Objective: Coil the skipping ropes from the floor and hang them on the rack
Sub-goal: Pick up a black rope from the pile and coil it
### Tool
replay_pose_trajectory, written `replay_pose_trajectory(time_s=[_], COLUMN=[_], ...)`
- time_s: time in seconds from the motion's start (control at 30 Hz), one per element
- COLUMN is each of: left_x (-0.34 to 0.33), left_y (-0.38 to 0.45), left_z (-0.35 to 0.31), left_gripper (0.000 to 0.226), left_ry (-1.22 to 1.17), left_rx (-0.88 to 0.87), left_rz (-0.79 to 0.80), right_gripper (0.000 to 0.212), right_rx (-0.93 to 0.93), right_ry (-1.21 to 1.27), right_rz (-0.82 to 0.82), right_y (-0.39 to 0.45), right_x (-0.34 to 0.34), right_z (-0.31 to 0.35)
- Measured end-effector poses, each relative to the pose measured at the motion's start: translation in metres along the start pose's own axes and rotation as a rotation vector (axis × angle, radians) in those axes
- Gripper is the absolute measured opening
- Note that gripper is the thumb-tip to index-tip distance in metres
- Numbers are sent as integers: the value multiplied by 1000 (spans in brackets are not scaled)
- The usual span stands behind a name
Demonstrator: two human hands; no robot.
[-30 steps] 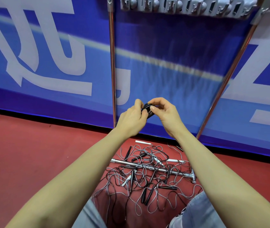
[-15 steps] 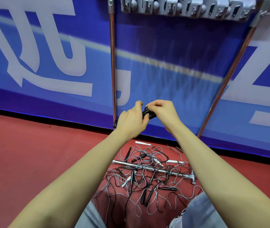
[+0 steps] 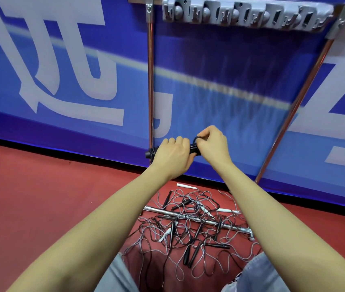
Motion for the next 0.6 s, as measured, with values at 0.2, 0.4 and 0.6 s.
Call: replay_pose_trajectory(time_s=[0.2, 0.4, 0.6], left_x=[4, 10, 12], left_y=[3, 3, -2], left_z=[-3, -5, -10], left_gripper=[35, 42, 45], left_ry=[-46, -110, -196], left_rx=[93, 118, 109], left_rz=[3, 0, -136], right_gripper=[6, 20, 23], right_rx=[190, 183, 104], right_ry=[-141, -75, 86], right_rz=[-60, -171, -245], right_y=[1, -7, -5], right_x=[0, 6, 12], right_z=[3, 1, 6])
Point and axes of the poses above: each hand's wrist, its own y-axis towards the middle knuckle, its own x-axis out of the back of the hand, z = x × y, the point moved 3 cm from there along y, towards the middle knuckle, and after that the axes turned 1 degree about y, right-handed, at the moved point
